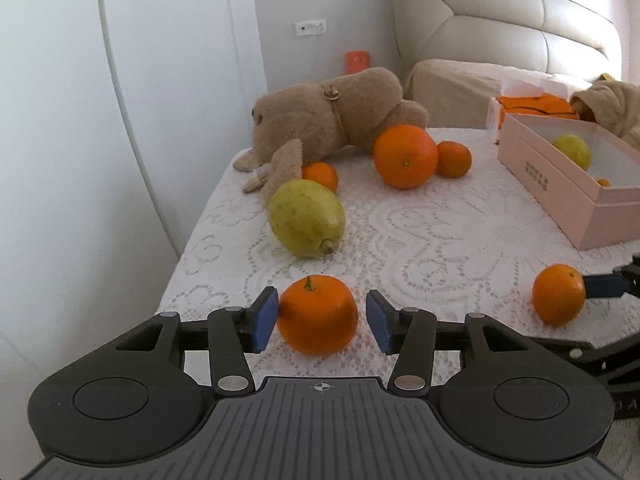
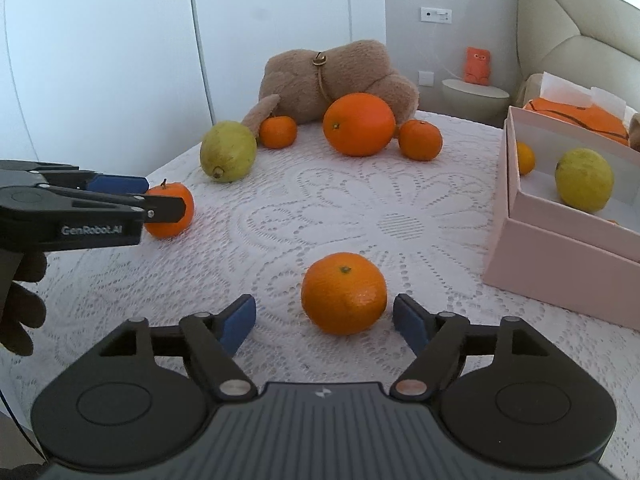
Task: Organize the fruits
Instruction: 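Grasp an orange with a stem using the left tool while the right tool approaches another orange, then close the right tool around the orange on the lace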
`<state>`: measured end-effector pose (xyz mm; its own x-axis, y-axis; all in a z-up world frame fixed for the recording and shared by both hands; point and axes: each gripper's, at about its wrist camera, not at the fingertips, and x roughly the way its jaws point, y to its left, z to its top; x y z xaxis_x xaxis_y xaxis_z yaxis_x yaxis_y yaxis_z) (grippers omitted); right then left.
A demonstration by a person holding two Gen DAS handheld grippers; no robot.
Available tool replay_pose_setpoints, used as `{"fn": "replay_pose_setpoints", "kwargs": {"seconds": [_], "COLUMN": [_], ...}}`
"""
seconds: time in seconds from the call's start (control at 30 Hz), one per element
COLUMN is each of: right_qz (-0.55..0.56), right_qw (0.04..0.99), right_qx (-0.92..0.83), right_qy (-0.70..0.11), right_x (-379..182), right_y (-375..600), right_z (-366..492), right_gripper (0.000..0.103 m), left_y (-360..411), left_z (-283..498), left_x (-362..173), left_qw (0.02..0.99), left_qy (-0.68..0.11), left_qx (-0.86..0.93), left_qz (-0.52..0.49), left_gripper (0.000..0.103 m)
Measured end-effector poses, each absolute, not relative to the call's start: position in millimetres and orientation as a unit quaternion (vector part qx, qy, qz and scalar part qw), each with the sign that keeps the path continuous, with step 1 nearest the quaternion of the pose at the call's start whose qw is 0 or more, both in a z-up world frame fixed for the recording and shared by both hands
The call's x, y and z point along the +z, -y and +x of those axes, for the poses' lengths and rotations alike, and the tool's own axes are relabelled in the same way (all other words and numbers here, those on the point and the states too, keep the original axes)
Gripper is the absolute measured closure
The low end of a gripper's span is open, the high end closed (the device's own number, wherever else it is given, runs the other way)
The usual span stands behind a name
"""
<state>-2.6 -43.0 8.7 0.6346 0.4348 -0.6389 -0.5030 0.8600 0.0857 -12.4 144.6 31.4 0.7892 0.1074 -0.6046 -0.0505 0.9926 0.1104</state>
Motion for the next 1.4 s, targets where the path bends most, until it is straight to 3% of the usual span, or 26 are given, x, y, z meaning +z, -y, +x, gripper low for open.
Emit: {"fn": "replay_pose_setpoints", "kwargs": {"seconds": [0.8, 1.07, 1.2, 1.4], "right_qz": [-0.075, -0.079, -0.055, -0.038], "right_qw": [0.897, 0.892, 0.893, 0.906], "right_qx": [0.263, 0.249, 0.256, 0.212], "right_qy": [-0.348, -0.369, -0.365, -0.365], "right_x": [6, 5, 7, 10], "right_y": [34, 24, 35, 54], "right_z": [-2, -5, -7, -10], "right_gripper": [0.017, 0.003, 0.004, 0.015], "left_y": [-170, -139, -132, -134], "left_z": [-5, -31, -35, -39], "left_x": [17, 16, 14, 16], "left_qw": [0.938, 0.938, 0.935, 0.935], "left_qy": [-0.332, -0.33, -0.334, -0.332], "left_qx": [-0.032, -0.081, -0.093, -0.088], "left_qz": [-0.09, -0.072, -0.079, -0.087], "left_gripper": [0.05, 0.05, 0.05, 0.05]}}
